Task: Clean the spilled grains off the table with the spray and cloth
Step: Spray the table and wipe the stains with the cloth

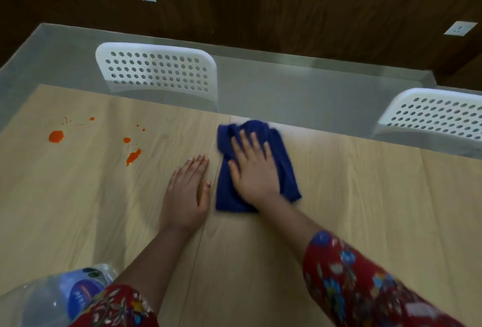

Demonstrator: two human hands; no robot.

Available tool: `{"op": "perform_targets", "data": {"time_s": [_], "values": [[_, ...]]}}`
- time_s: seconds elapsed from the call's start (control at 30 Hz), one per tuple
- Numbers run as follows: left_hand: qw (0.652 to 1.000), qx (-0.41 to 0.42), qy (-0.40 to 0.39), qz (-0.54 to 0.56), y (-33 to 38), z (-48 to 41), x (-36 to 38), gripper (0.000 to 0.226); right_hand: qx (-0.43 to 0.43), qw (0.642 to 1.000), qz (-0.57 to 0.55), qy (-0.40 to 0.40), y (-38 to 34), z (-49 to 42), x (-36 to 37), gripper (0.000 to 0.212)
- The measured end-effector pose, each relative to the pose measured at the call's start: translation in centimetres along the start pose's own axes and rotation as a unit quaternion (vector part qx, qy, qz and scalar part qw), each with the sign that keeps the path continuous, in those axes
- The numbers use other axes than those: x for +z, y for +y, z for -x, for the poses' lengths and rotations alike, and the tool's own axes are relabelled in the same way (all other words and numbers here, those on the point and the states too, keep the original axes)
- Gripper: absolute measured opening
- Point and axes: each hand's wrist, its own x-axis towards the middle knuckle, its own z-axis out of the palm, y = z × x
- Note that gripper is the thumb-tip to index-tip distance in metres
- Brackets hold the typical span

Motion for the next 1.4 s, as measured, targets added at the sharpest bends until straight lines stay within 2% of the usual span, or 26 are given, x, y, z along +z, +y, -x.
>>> {"op": "perform_targets", "data": {"time_s": [0.07, 0.13, 0.27, 0.37, 0.43, 0.57, 0.67, 0.8, 0.87, 0.97, 1.03, 1.13, 1.23, 1.4], "values": [[1.000, -0.005, 0.004, 0.015, 0.0, 0.1, 0.0, 0.057, -0.029, 0.999, -0.014, -0.004, -3.1, 5.8, 1.1, 0.060], [1.000, -0.012, 0.010, 0.026, -0.1, 0.1, 0.1, 0.057, -0.034, 0.999, -0.026, -0.009, -3.7, 7.8, 1.5, 0.061], [0.999, -0.013, 0.020, 0.029, -0.2, 0.1, -0.1, 0.056, 0.024, 0.999, 0.007, 0.021, -0.7, -1.4, 0.5, 0.058], [0.999, -0.012, 0.020, 0.025, 0.1, 0.1, -0.1, 0.055, 0.097, 0.995, 0.013, -0.003, 0.8, -6.8, -0.1, 0.057], [1.000, -0.013, 0.019, 0.020, 0.1, 0.1, -0.1, 0.055, 0.080, 0.997, 0.000, 0.010, -0.4, -5.2, 0.4, 0.057], [1.000, -0.011, 0.017, 0.011, -0.1, 0.0, 0.0, 0.057, 0.010, 0.999, -0.013, 0.031, -4.1, 4.1, 2.0, 0.058], [1.000, -0.008, 0.017, 0.007, 0.0, 0.0, -0.1, 0.057, 0.021, 1.000, -0.010, 0.008, -3.2, 1.0, 1.5, 0.057], [1.000, -0.002, 0.016, -0.006, 0.1, 0.0, -0.1, 0.057, 0.100, 0.995, 0.002, -0.001, -1.2, -7.1, 0.3, 0.057], [1.000, 0.000, 0.010, -0.015, 0.1, 0.0, 0.0, 0.057, 0.098, 0.995, -0.008, 0.005, -1.6, -6.2, 0.6, 0.057], [0.999, 0.009, -0.002, -0.040, 0.2, -0.1, -0.1, 0.057, 0.055, 0.998, -0.022, 0.027, -3.4, 0.4, 1.7, 0.058], [0.999, 0.013, -0.008, -0.052, 0.1, -0.2, -0.1, 0.057, 0.045, 0.999, -0.019, 0.012, -3.6, 2.0, 2.1, 0.058], [0.998, 0.018, -0.015, -0.060, 0.1, 0.0, -0.1, 0.057, 0.073, 0.997, 0.011, 0.006, -2.5, -2.5, 1.0, 0.056], [0.996, 0.020, -0.026, -0.081, 0.2, -0.1, 0.0, 0.056, 0.106, 0.994, 0.010, -0.034, -1.4, -6.6, -0.2, 0.055], [0.995, 0.016, -0.017, -0.096, 1.6, 0.0, -0.8, 0.050, 0.065, 0.998, -0.006, -0.023, 0.5, -4.2, -1.2, 0.055]]}}
